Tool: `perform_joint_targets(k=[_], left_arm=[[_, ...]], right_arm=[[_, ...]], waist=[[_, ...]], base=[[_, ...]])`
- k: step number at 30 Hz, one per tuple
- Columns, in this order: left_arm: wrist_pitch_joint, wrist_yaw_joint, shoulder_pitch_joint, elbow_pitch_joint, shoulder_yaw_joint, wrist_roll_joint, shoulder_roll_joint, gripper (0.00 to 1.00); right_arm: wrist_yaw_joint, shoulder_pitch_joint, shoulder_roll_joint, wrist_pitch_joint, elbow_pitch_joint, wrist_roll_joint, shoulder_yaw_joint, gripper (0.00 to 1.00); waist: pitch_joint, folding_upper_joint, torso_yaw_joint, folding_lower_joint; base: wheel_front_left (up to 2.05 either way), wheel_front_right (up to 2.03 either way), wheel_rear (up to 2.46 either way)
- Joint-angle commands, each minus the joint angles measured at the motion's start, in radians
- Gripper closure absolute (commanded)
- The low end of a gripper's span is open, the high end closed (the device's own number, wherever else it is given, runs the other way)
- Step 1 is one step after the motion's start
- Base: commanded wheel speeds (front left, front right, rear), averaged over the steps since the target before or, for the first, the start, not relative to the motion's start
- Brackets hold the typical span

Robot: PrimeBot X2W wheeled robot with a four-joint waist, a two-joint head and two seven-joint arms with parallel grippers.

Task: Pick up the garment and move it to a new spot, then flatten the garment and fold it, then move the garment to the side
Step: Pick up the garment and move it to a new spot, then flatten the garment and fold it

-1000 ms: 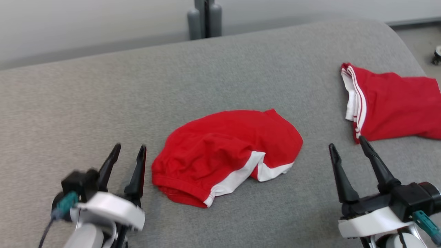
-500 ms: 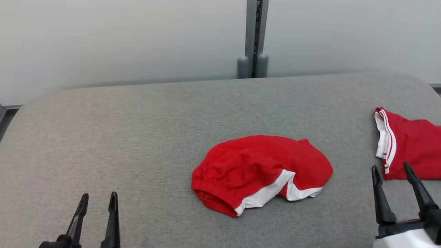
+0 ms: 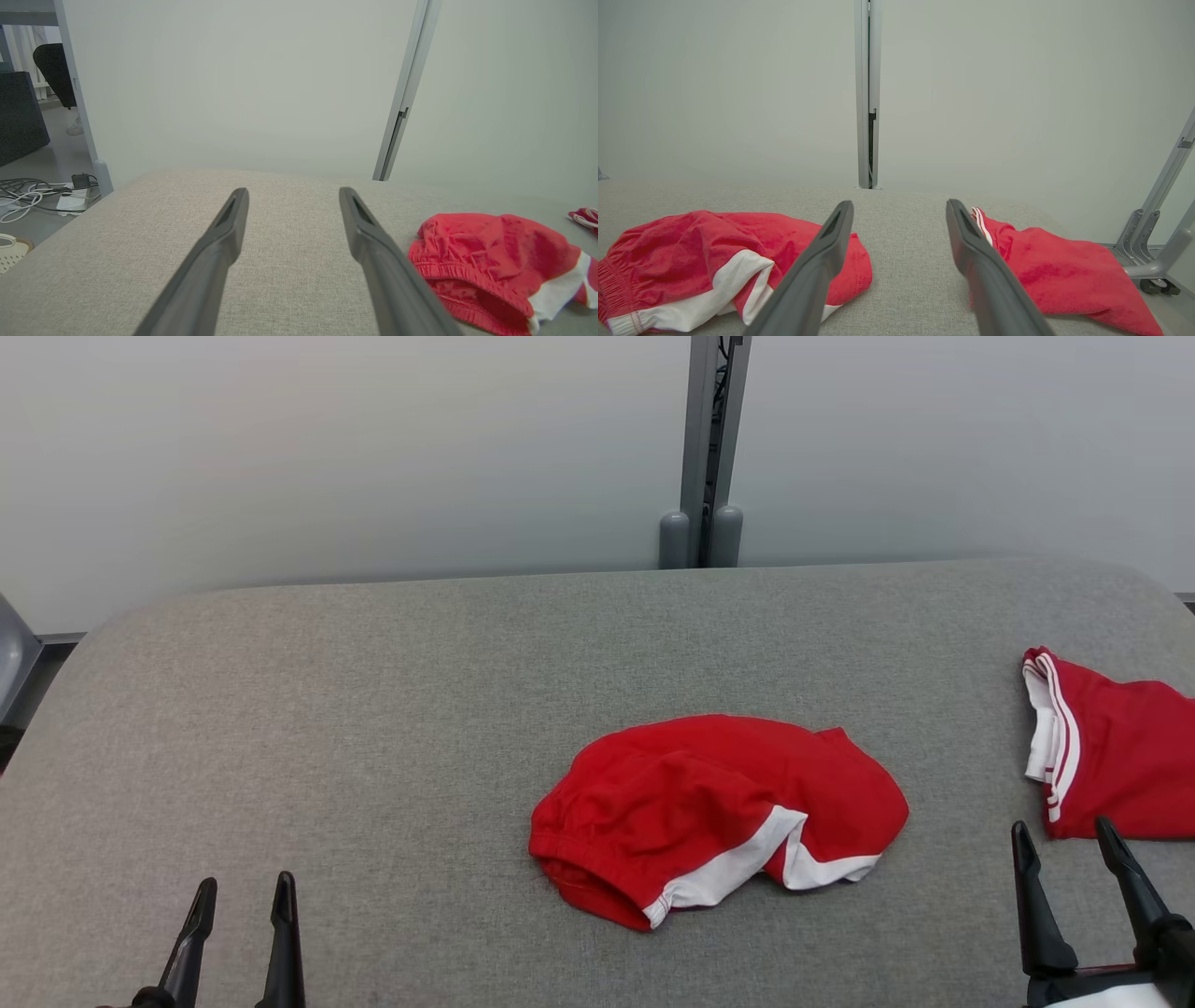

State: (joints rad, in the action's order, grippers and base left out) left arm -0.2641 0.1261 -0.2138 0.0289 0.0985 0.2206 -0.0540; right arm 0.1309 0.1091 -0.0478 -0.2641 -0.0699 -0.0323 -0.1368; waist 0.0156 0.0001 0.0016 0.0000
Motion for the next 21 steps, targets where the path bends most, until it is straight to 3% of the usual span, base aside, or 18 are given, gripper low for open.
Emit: perform_joint_targets(k=[1,6,11,16,21], left_arm=[[0.0,0.005,0.009,0.001,0.005,-0.003,-0.003,0.0],[0.0,0.005,0.01,0.019,-0.028,0.018,0.0,0.0],[0.013,0.005,0.058,0.046,-0.194,0.063,-0.031,0.0],[0.164,0.005,0.138,0.037,-0.379,0.123,-0.053,0.0],[0.336,0.005,0.181,0.085,-0.47,0.187,-0.054,0.0]], right_arm=[[0.0,0.003,-0.005,0.0,0.0,-0.001,0.002,0.0],[0.0,-0.013,-0.005,0.0,0.001,0.005,0.016,0.0],[0.0,-0.042,-0.005,0.0,0.021,0.015,0.033,0.0],[0.0,-0.083,-0.005,0.0,0.052,0.004,0.053,0.0],[0.0,-0.116,-0.005,0.0,0.06,-0.017,0.068,0.0]], waist=[[0.0,-0.0001,-0.004,0.0],[-0.003,-0.0001,-0.025,0.0],[-0.025,-0.0001,-0.067,0.0],[-0.085,-0.0001,-0.119,0.0],[-0.15,-0.0001,-0.174,0.0]], base=[[0.0,0.0,0.0],[0.0,0.0,0.0],[0.0,0.0,0.0],[0.0,0.0,0.0],[0.0,0.0,0.0]])
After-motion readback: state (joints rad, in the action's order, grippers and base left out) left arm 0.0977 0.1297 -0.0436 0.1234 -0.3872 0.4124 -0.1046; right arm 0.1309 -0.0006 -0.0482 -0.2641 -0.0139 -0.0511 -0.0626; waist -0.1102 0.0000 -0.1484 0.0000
